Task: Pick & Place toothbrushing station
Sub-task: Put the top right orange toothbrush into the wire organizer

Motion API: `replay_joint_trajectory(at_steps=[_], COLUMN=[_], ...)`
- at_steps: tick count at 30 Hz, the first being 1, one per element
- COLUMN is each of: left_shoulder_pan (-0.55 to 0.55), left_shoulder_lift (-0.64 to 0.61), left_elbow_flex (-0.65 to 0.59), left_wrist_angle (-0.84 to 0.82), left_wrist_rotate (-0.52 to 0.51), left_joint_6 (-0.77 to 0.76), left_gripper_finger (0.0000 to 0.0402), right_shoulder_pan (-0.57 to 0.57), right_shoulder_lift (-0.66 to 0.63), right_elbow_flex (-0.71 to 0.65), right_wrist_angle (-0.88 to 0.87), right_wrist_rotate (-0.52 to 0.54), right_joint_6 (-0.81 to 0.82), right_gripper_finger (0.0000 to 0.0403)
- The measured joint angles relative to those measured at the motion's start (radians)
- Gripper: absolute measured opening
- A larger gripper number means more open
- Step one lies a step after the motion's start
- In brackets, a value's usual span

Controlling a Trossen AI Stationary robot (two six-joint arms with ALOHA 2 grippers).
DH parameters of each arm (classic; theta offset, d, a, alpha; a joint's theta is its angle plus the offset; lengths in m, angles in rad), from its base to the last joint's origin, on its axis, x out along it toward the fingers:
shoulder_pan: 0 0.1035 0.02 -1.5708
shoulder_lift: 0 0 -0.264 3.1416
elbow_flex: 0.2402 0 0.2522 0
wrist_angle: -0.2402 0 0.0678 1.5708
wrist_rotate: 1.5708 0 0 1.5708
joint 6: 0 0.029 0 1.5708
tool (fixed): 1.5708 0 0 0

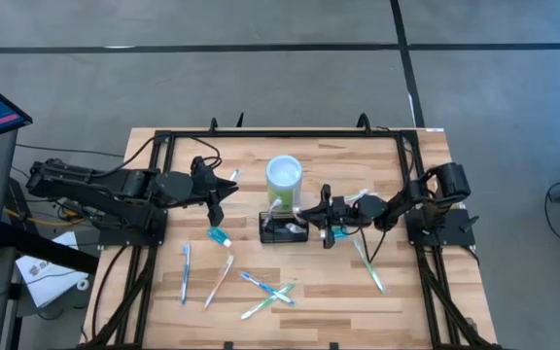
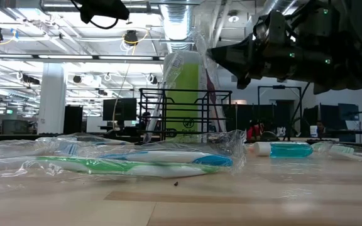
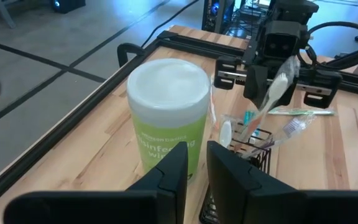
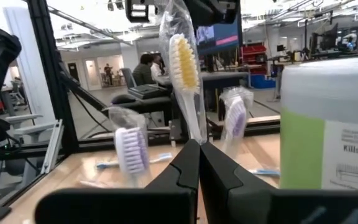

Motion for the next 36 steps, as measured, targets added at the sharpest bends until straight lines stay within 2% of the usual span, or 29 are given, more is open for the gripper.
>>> replay_joint_trajectory(at_steps=[11, 18, 32, 36], left_shoulder_pan=[0.000, 0.000, 0.000, 0.000], left_shoulder_lift=[0.000, 0.000, 0.000, 0.000], left_elbow_flex=[0.000, 0.000, 0.000, 0.000], left_wrist_angle=[0.007, 0.010, 0.024, 0.024], left_wrist_rotate=[0.000, 0.000, 0.000, 0.000], left_joint_6=[0.000, 0.000, 0.000, 0.000], left_gripper_finger=[0.0053, 0.0053, 0.0053, 0.0053], right_shoulder_pan=[0.001, 0.001, 0.001, 0.001], right_shoulder_lift=[0.004, 0.119, 0.105, 0.103], right_elbow_flex=[0.000, 0.003, -0.002, -0.003], right_wrist_angle=[-0.036, 0.002, 0.011, 0.010], right_wrist_rotate=[0.011, 0.049, 0.052, 0.052], right_joint_6=[0.000, 0.048, 0.055, 0.034], right_gripper_finger=[0.0000, 0.0000, 0.0000, 0.0013])
